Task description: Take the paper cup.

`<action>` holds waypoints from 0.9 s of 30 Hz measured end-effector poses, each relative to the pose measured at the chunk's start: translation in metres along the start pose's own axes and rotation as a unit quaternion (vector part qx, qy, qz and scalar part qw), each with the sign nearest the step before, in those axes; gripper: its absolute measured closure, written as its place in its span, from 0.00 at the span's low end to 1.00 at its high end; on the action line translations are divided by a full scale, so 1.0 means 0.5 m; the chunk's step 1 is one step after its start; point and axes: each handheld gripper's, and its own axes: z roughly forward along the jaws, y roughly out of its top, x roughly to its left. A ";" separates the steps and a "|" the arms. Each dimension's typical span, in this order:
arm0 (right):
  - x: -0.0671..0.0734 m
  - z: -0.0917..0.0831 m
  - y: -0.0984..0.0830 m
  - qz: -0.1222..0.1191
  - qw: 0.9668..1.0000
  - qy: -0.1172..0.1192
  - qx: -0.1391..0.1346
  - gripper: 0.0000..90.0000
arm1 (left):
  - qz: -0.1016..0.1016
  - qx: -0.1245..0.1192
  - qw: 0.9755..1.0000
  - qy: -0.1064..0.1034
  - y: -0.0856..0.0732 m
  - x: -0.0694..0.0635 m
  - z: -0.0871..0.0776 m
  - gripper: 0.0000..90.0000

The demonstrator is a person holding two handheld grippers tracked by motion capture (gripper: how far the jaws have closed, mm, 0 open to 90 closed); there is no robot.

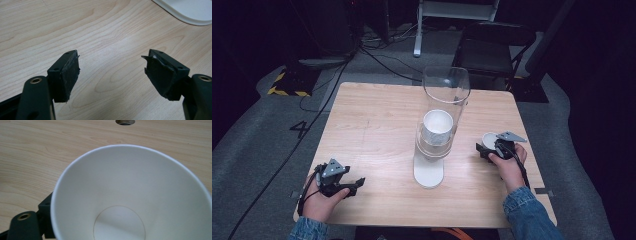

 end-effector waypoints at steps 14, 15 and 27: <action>-0.018 -0.066 0.015 -0.006 0.999 0.023 -0.043 0.18 | 0.001 0.002 1.000 -0.002 0.001 -0.002 0.001 0.30; -0.020 -0.073 0.016 -0.008 0.998 0.027 -0.049 0.18 | 0.001 0.002 1.000 -0.002 0.001 -0.002 0.001 0.30; -0.029 -0.180 0.014 -0.024 0.995 0.054 -0.081 0.18 | 0.003 0.002 1.000 -0.003 -0.001 -0.005 -0.001 0.30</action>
